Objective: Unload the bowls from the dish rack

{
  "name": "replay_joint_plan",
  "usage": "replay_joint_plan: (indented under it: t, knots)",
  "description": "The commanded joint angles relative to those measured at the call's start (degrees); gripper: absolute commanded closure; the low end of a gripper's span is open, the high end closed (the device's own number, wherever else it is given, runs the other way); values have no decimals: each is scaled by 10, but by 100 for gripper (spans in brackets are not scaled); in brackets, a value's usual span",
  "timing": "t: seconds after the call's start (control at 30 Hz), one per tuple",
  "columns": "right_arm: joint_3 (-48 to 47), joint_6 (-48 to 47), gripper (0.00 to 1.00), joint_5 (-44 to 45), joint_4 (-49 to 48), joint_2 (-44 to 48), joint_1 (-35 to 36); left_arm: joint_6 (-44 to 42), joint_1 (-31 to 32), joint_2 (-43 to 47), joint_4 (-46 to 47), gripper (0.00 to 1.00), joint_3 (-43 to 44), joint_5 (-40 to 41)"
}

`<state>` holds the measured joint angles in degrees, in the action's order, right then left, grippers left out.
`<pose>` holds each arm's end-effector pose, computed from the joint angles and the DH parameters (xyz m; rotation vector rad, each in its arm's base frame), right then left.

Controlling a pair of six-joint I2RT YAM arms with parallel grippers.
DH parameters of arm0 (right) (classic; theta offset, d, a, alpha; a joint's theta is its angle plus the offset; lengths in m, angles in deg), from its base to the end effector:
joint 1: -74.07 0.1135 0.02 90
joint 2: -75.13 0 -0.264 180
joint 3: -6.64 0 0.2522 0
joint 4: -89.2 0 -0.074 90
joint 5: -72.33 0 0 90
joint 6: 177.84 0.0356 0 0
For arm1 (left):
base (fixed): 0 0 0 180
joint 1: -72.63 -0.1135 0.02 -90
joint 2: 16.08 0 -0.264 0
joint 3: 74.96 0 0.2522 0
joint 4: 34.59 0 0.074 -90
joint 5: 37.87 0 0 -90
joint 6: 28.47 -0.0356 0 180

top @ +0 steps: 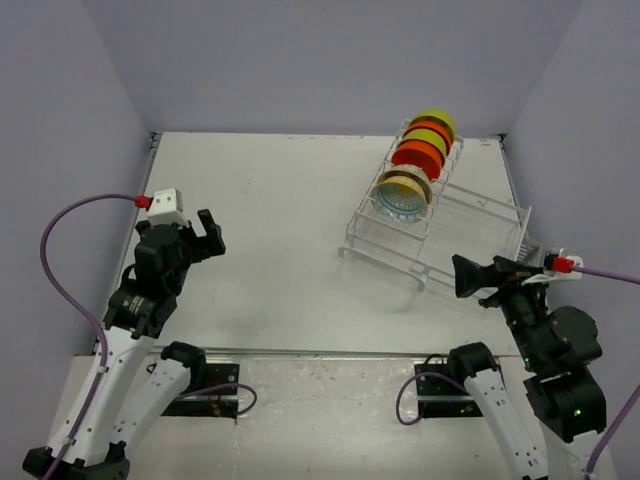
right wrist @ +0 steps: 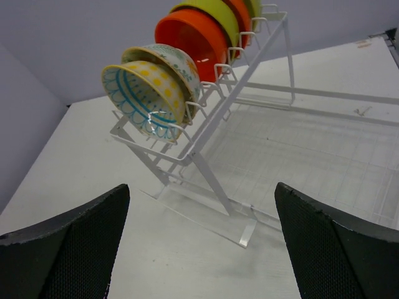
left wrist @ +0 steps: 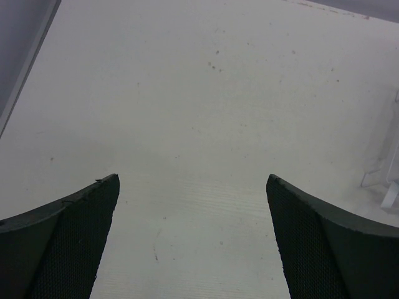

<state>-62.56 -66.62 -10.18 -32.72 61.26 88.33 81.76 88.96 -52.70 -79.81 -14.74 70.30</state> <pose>0.0170 -0.0005 0.3790 0.2002 1.6188 0.3713 0.1370 -0.0286 0.3322 -0.2736 1.9107 -0.1175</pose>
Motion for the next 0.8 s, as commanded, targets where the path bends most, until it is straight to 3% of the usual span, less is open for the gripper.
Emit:
replay_joint_plan:
  t: [0.0,0.07,0.17,0.3,0.37,0.47,0.53,0.57,0.6,0.7,0.77]
  knots:
    - [20,-27,1,-103,-83,23,2,5,3,1,3,0,2,-3]
    - [51,-14,1,-191,-160,41,2,4,3,2,5,0,1,-9]
    - [36,11,1,-229,-192,21,2,4,3,1,5,0,2,-9]
    - [-61,-34,1,-186,-123,-150,2,3,2,-2,8,0,1,-12]
    - [-134,-57,1,-148,-70,-193,3,2,2,-4,6,0,1,-12]
    - [-216,-94,1,-65,-23,-242,18,2,2,-5,7,0,1,-16]
    - [-287,-129,1,64,45,-313,77,0,2,-5,10,0,0,-22]
    - [-305,-155,1,130,63,-338,151,0,1,-8,11,0,0,-24]
    - [-324,-165,1,253,104,-365,186,-1,-1,-10,11,0,0,-27]
    - [-396,-187,1,383,148,-471,281,-2,-6,-19,11,0,1,-32]
    - [-404,-238,1,424,146,-506,340,-2,-6,-18,11,0,0,-33]
